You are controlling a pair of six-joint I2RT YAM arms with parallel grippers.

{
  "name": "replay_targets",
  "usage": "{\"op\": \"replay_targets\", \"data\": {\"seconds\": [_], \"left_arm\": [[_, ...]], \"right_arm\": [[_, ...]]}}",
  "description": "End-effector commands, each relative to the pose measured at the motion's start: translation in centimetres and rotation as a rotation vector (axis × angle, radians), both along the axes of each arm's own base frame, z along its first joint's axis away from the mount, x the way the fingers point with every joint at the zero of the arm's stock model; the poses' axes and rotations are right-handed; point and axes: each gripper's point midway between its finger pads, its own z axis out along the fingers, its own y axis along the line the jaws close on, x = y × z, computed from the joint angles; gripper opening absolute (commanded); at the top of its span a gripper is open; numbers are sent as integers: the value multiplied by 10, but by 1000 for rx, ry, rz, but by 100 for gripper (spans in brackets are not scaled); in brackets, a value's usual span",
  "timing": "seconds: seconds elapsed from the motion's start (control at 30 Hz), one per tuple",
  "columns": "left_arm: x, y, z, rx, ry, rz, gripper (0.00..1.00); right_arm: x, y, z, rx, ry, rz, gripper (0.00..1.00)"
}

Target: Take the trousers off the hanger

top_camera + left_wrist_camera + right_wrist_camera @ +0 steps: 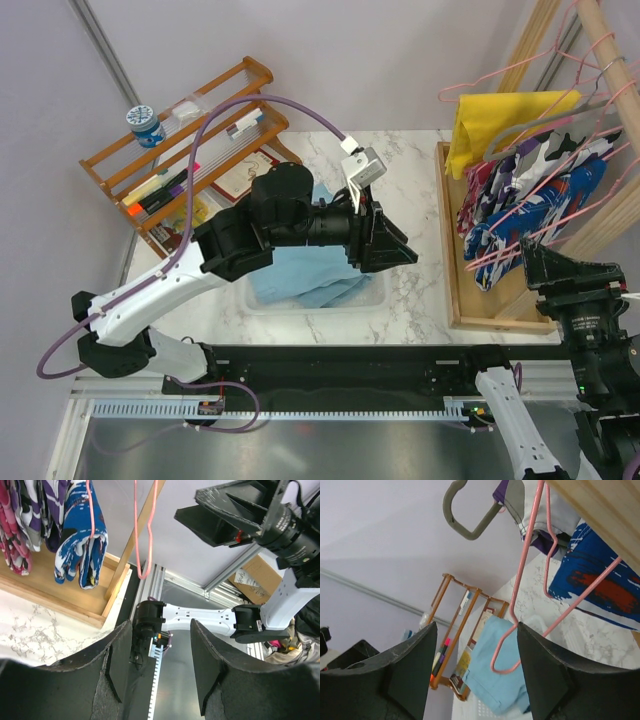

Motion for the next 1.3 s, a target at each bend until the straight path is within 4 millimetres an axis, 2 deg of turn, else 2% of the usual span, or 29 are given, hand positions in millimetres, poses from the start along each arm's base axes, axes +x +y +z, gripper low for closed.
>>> {"op": "replay_targets", "data": {"seconds": [0.0, 0.13, 0.2, 0.23, 0.27, 0.3, 0.33, 0.37, 0.4, 0.43, 0.47, 0.5, 0.53, 0.6, 0.63, 0.77, 0.83, 0.9, 1.13, 1.2, 1.27], "left_arm": [[-2, 12, 3, -14, -41, 14, 57], [-4, 19, -9, 7, -28, 23, 57], [-5, 27, -10, 4, -29, 39, 57], [-4, 28, -18, 21, -21, 46, 57], [-6, 35, -14, 7, -26, 53, 57], [-3, 38, -16, 10, -24, 76, 57], [-2, 41, -24, 22, -20, 88, 57], [-2, 44, -26, 23, -20, 100, 57], [-1, 54, -21, 6, -25, 128, 56], [0, 57, -30, 22, -17, 142, 56], [0, 61, -33, 23, -9, 158, 56], [0, 73, -28, 0, -14, 191, 56], [2, 77, -41, 22, -2, 211, 56], [4, 95, -40, -6, 4, 270, 56], [5, 99, -54, 14, 16, 287, 57], [4, 114, -69, 18, 40, 330, 57], [4, 118, -77, 23, 50, 340, 57], [7, 119, -86, 34, 65, 365, 57], [11, 112, -104, 52, 77, 369, 57], [12, 108, -108, 61, 77, 366, 57], [14, 108, -111, 68, 74, 373, 56]], "right_arm": [[-20, 15, -20, -227, 61, 123, 73], [-34, 42, -26, -400, 27, 311, 74], [-39, 63, -29, -435, 13, 446, 75], [-39, 69, -31, -448, 16, 487, 75], [-32, 73, -36, -469, 40, 513, 75], [-38, 89, -37, -474, 26, 616, 75], [-36, 94, -41, -481, 32, 656, 75], [-27, 96, -42, -477, 48, 649, 74], [-30, 105, -38, -440, 25, 702, 74], [-25, 109, -39, -408, 12, 730, 74], [-20, 110, -30, -396, -17, 723, 73], [-18, 110, -28, -393, -9, 725, 73], [-18, 111, -25, -391, -13, 733, 73], [-10, 113, -22, -360, 9, 757, 72], [-8, 114, -21, -351, 11, 775, 72], [14, 115, -33, -341, 116, 826, 70], [24, 114, -32, -351, 137, 823, 70], [28, 116, -31, -359, 146, 840, 70], [57, 122, -45, -366, 241, 899, 69], [65, 126, -53, -369, 259, 911, 69], [71, 141, -54, -357, 252, 945, 70]]}}
